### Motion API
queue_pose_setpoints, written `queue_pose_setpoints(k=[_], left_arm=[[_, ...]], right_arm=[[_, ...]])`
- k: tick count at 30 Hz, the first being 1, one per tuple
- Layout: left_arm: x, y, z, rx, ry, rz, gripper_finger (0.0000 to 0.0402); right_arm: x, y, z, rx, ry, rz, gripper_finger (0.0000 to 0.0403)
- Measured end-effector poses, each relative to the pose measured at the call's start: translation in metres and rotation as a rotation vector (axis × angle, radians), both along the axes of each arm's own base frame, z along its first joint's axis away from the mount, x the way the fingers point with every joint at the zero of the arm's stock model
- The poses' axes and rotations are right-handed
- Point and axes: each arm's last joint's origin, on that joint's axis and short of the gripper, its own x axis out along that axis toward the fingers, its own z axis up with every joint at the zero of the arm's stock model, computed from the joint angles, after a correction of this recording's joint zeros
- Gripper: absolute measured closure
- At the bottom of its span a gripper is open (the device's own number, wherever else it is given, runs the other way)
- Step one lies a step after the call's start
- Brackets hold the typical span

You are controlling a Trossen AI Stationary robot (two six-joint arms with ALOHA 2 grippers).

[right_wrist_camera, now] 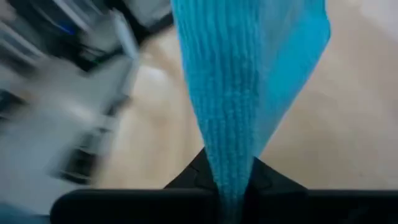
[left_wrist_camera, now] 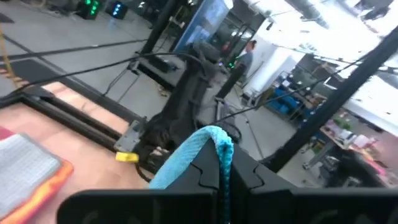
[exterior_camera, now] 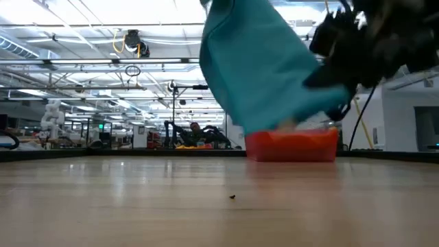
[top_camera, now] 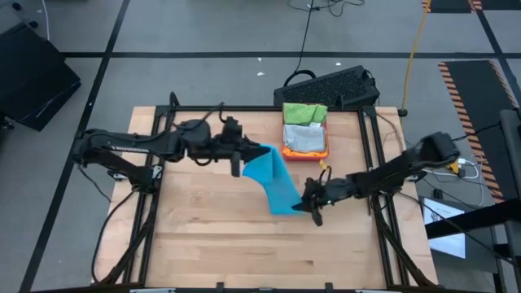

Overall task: Fold microfiber towels
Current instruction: Fold the blue microfiber cloth

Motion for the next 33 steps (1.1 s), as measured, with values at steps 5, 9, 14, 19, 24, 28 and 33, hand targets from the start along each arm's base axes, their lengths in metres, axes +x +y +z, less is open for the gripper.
queue_pose_setpoints(k=[5,9,14,19,24,28,33], left_arm=[[-0.016,-0.012,0.015,0.016,-0.054,-0.051,0.0399],[-0.022,-0.019,0.006,0.049,0.073,-0.064,0.0398],[-0.025,-0.019,-0.028,0.038,0.343,0.008,0.0398],[-0.026,-0.029,-0.061,-0.057,0.403,0.026,0.0399],[-0.027,-0.053,-0.079,-0.214,0.299,-0.043,0.0399],[-0.034,-0.075,-0.094,-0.281,0.266,-0.091,0.0398],[-0.043,-0.081,-0.135,-0.306,0.373,0.082,0.0399]], right_arm=[[-0.011,-0.005,0.046,0.185,0.095,0.08,0.0395],[-0.019,-0.011,0.068,0.171,0.188,0.077,0.0398],[-0.027,-0.018,0.059,0.252,0.353,0.155,0.0393],[-0.031,-0.016,0.054,0.386,0.471,0.285,0.0399],[-0.028,-0.009,0.066,0.528,0.422,0.477,0.0399],[-0.028,-0.007,0.07,0.502,0.362,0.574,0.04],[-0.033,-0.013,0.042,0.435,0.413,0.552,0.0401]])
